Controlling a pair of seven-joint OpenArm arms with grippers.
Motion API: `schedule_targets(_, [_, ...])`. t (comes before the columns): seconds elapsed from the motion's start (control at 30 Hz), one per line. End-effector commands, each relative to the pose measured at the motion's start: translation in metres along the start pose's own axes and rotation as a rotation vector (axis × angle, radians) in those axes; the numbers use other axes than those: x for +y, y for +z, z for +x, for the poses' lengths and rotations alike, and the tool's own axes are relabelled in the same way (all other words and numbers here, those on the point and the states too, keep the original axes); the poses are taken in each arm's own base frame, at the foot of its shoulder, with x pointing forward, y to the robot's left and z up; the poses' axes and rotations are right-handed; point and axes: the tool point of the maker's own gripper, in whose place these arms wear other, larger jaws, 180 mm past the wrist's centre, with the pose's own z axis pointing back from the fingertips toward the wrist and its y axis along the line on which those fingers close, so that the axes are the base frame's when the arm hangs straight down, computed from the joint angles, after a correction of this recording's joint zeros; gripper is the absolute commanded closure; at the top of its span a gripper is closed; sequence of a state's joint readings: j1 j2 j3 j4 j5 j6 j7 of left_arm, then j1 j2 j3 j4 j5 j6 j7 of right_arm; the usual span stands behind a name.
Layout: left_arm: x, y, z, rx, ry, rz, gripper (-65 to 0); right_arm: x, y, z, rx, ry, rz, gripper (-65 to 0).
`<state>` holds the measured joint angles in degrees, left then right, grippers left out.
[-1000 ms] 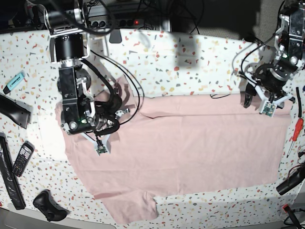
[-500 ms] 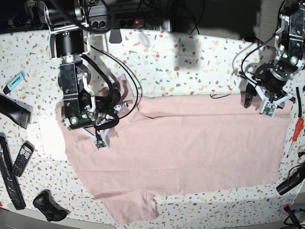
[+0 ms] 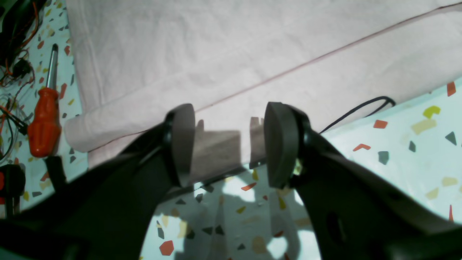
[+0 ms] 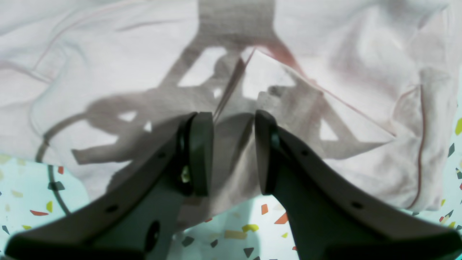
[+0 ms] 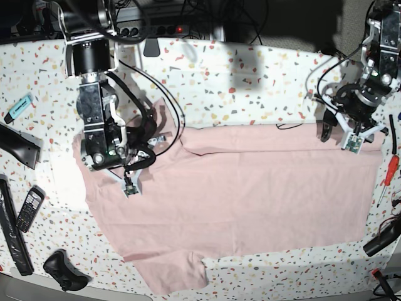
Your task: Fold the T-shirt properly
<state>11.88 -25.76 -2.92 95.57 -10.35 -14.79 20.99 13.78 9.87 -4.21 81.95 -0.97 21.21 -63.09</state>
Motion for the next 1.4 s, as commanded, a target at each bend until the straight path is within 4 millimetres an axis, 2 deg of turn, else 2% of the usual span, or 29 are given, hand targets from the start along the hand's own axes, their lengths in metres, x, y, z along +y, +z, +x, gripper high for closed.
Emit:
schedule_targets(0.0, [0.008,0.003,0.015,-0.048,-0.015,0.017,-29.6,-0.01,0.008,0.015,-0.04,0.0,-0.028,-17.7])
schedule_targets(0.1, [0.008,0.003,0.015,-0.048,-0.015,0.018,-29.6,-0.011,0.008,0.015,-0.041,-0.001,-0.028,-17.7])
schedule_targets(0.27, [0.008,0.003,0.015,-0.048,-0.015,0.017,-29.6,0.015,0.009,0.025,-0.092,-0.051,0.113,-17.7])
schedule_targets(0.37, [0.008,0.003,0.015,-0.048,-0.015,0.017,-29.6,0.018,0.009,0.025,-0.09,-0.053,0.12,-17.7])
schedule_targets(0.67, [0.008,0.003,0.015,-0.048,-0.015,0.018,-29.6,0.003,-0.006,0.002,0.006,-0.026,0.035,-17.7])
schedule_targets(0.83, [0.008,0.003,0.015,-0.048,-0.015,0.018,-29.6,-0.011,-0.006,0.0,0.025,0.0,-0.033,-17.7])
schedule_targets(0.97, [0.008,0.003,0.016,-0.052,-0.015,0.018,-29.6,-0.013,-0.005,-0.001,0.025,-0.001,-0.036,-17.7])
schedule_targets(1.0, [0.008,0.003,0.016,-0.052,-0.015,0.018,-29.6,-0.013,-0.005,-0.001,0.024,-0.001,-0.036,-17.1])
schedule_targets(1.1, [0.008,0.003,0.016,-0.052,-0.015,0.018,-29.6,-0.013,-0.005,0.001,0.017,0.0,-0.036,-6.9])
schedule_targets(1.17, [0.008,0.003,0.016,-0.052,-0.015,0.018,-29.6,-0.013,-0.005,0.002,0.01,0.0,-0.037,-2.9])
schedule_targets(1.37, [0.008,0.003,0.016,-0.052,-0.015,0.018,-29.6,-0.016,-0.002,0.01,-0.004,0.001,-0.042,-2.1])
